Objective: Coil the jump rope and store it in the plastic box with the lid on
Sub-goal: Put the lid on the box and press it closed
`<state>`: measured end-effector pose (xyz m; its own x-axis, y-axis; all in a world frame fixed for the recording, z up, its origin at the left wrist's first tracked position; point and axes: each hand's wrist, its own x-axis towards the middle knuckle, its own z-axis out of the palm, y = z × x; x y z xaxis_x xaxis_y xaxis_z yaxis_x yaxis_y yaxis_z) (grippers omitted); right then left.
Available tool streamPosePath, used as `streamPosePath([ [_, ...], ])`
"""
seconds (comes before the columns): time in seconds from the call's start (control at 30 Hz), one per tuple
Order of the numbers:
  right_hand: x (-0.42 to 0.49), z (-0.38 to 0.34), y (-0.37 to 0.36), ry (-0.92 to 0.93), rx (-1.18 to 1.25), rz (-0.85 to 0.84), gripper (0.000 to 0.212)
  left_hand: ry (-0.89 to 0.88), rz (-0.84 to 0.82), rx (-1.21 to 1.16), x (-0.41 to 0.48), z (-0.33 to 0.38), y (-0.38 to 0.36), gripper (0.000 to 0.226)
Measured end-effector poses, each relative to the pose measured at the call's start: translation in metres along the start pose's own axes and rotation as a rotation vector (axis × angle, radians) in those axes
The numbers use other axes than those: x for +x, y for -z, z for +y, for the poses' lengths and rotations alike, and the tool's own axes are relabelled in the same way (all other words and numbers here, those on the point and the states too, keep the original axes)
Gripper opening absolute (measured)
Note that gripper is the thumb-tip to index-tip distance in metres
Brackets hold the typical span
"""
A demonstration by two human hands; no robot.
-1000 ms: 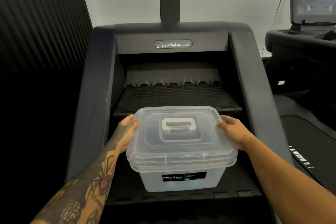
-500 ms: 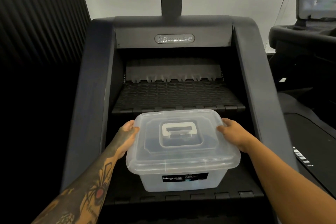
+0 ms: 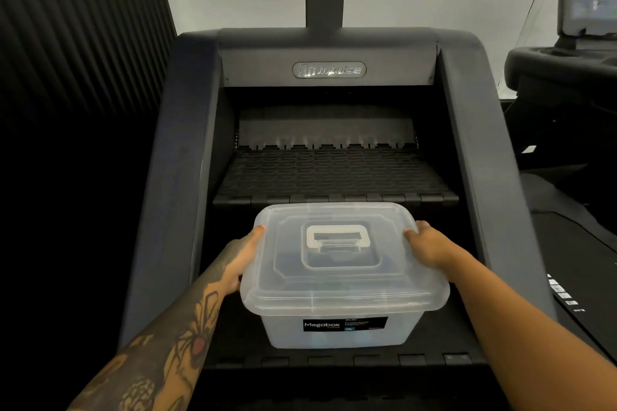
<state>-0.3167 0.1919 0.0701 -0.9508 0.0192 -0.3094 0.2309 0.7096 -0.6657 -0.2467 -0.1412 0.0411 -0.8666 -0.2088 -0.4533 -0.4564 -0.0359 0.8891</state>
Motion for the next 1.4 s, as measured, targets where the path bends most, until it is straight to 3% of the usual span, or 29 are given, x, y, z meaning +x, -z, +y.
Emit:
streamPosePath([
  [0.17, -0.002, 0.001, 0.000, -0.042, 0.084, 0.018, 0.058, 0.261, -0.079, -0.098, 0.013, -0.012, 0.016, 0.090],
  [0.23, -0.003, 0.001, 0.000, -0.044, 0.097, 0.024, 0.056, 0.274, -0.086, -0.107, 0.004, -0.007, 0.015, 0.083],
  [0.33, -0.003, 0.000, -0.001, -0.042, 0.105, 0.032, 0.055, 0.177, -0.072, -0.126, -0.005, -0.002, 0.014, 0.072],
  [0.57, -0.002, 0.001, -0.003, -0.040, 0.098, 0.055, 0.055, -0.105, 0.277, 0.173, -0.014, 0.010, -0.002, 0.038],
  [0.83, 0.000, 0.001, -0.003, -0.048, 0.087, 0.066, 0.055, -0.136, 0.331, 0.062, -0.016, 0.004, -0.009, 0.027],
  [1.0, -0.001, 0.001, -0.003, -0.053, 0.069, 0.068, 0.054, -0.175, 0.362, 0.233, -0.016, 0.011, -0.015, 0.023],
  [1.17, -0.002, 0.000, -0.003, -0.057, 0.066, 0.061, 0.053, -0.164, 0.391, 0.364, -0.015, 0.016, -0.017, 0.041],
  [1.4, -0.003, 0.000, -0.003, -0.055, 0.085, 0.063, 0.051, -0.183, 0.480, 0.570, -0.012, 0.021, -0.028, 0.021],
])
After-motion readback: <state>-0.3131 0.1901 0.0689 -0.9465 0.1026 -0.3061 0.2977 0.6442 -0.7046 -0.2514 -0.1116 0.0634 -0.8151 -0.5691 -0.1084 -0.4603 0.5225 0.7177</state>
